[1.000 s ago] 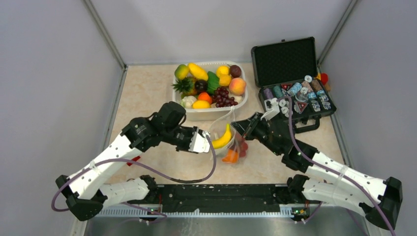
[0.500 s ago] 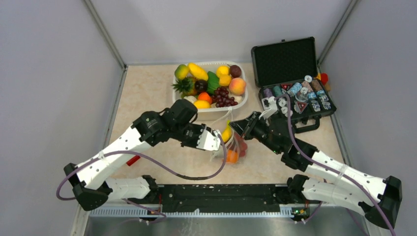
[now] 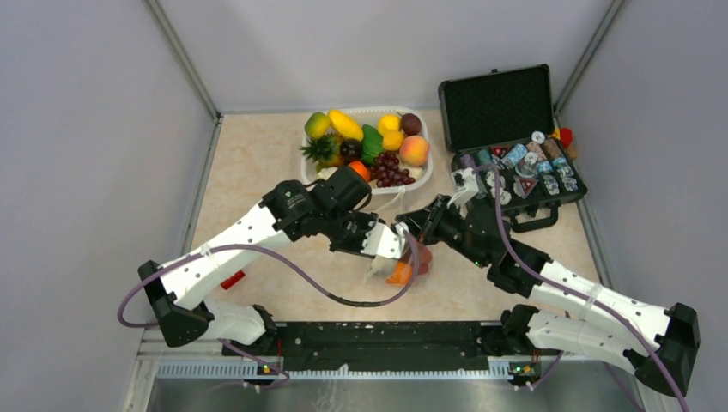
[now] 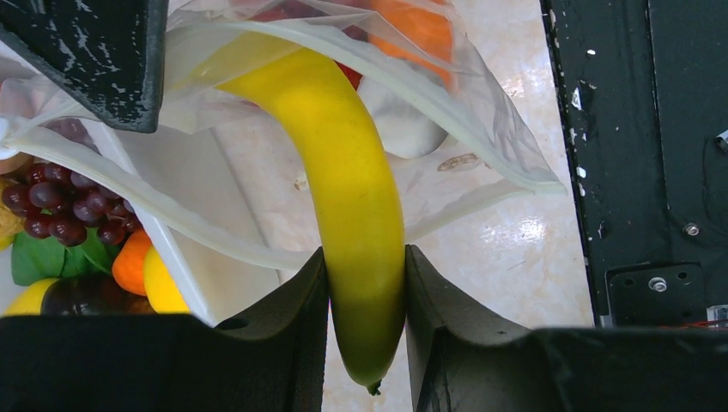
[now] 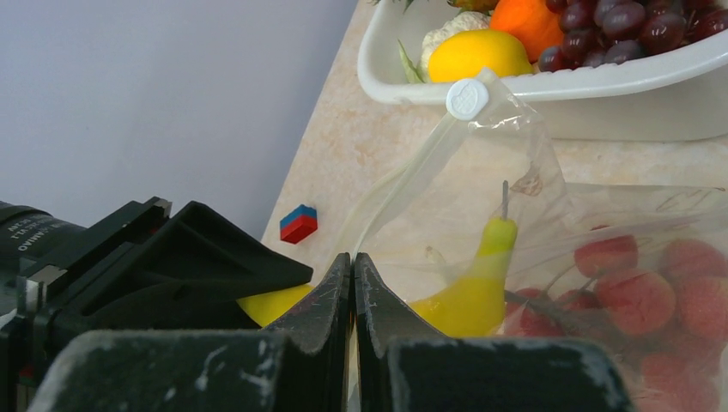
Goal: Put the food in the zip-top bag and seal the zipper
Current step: Place the fake fruit in the zipper food storage bag.
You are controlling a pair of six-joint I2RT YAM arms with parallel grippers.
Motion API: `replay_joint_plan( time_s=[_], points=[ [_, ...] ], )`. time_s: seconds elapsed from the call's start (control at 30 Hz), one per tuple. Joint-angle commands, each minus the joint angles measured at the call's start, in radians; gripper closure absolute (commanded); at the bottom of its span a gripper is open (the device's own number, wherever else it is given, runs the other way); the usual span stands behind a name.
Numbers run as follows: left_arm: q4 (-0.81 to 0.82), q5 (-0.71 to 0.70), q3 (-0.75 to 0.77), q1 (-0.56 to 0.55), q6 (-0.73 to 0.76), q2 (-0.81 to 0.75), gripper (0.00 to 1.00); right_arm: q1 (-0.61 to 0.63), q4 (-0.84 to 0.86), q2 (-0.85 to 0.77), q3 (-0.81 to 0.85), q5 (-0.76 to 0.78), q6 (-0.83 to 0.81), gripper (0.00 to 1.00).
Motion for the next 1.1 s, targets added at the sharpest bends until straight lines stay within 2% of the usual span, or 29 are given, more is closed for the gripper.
replay_joint_plan(
  time_s=[0.0,0.07,0.3,0.37,0.5,0.63,0.77,0.8,0.83,0.97,1.07],
  points=[
    [0.025,-0.024,0.024,-0.011,-0.057,0.023,0.92,0.007,0.065,0.0,0.066,-0.02,-0.005,1.0],
    [0.023,-0.023,0.045,-0.015,-0.068,0.051,0.88,0.006,0.068,0.0,0.066,-0.022,-0.003,1.0],
    [0.046,-0.024,0.12,-0.017,-0.142,0.153,0.86,0.006,0.065,-0.014,0.049,-0.01,0.006,1.0],
    [0.063,-0.011,0.127,-0.018,-0.15,0.164,0.74,0.007,0.066,-0.023,0.042,-0.004,0.01,1.0],
    [0.103,0.007,0.145,-0.019,-0.189,0.179,0.68,0.006,0.067,-0.038,0.026,0.006,0.017,1.0],
    [0.129,0.126,0.122,-0.019,-0.166,0.171,0.57,0.006,0.07,-0.06,0.0,0.039,0.034,1.0],
    [0.203,0.13,0.044,-0.02,-0.153,0.14,0.41,0.007,0.061,-0.087,-0.013,0.063,0.048,1.0],
    [0.224,0.111,0.027,-0.02,-0.159,0.131,0.3,0.006,0.057,-0.094,-0.017,0.068,0.052,1.0],
    [0.246,0.091,0.012,-0.019,-0.168,0.118,0.28,0.006,0.054,-0.102,-0.02,0.069,0.055,1.0],
    [0.352,0.047,-0.065,-0.016,-0.208,0.042,0.31,0.006,0.035,-0.139,-0.037,0.105,0.079,1.0],
    [0.443,0.047,-0.137,-0.016,-0.209,-0.014,0.48,0.006,0.044,-0.165,-0.056,0.122,0.089,1.0]
  ],
)
